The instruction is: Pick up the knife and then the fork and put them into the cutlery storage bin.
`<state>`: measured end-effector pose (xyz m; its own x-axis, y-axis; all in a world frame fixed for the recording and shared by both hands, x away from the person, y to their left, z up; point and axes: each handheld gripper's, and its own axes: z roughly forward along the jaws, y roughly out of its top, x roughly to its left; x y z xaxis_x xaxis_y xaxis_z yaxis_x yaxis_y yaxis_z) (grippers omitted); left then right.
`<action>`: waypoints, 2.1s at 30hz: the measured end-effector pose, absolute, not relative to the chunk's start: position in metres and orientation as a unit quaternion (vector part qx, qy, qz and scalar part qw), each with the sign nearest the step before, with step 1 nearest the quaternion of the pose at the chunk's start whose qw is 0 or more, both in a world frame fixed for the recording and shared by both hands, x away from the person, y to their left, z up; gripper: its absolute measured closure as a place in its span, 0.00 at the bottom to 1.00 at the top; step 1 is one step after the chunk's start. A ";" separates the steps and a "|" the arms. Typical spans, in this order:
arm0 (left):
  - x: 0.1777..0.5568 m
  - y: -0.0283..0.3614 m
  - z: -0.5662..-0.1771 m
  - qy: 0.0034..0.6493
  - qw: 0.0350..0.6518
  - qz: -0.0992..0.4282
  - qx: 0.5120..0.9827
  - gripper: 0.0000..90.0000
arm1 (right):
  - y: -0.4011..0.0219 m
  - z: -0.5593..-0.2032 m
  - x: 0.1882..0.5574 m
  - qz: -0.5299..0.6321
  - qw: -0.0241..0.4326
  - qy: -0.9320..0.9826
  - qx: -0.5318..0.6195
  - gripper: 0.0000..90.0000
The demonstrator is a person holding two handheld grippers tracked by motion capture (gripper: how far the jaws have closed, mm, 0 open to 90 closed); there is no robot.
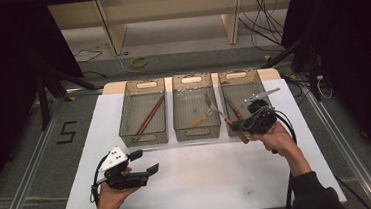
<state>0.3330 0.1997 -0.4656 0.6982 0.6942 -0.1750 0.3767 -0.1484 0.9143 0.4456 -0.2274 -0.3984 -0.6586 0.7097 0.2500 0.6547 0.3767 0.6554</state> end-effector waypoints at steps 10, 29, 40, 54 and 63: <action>0.334 0.201 -0.466 0.363 0.545 0.147 0.741 0.19 | -0.250 -0.396 0.463 0.386 0.043 0.802 0.453 0.91; 0.334 0.201 -0.466 0.365 0.546 0.146 0.740 0.19 | -0.263 -0.385 0.486 0.380 0.054 0.786 0.485 0.91; 0.334 0.202 -0.466 0.365 0.546 0.147 0.739 0.19 | -0.266 -0.378 0.502 0.370 0.061 0.779 0.503 0.91; 0.334 0.201 -0.466 0.365 0.547 0.147 0.739 0.19 | -0.265 -0.379 0.521 0.348 0.070 0.772 0.526 0.91; 0.334 0.202 -0.466 0.365 0.547 0.147 0.739 0.19 | -0.263 -0.385 0.527 0.332 0.078 0.771 0.537 0.91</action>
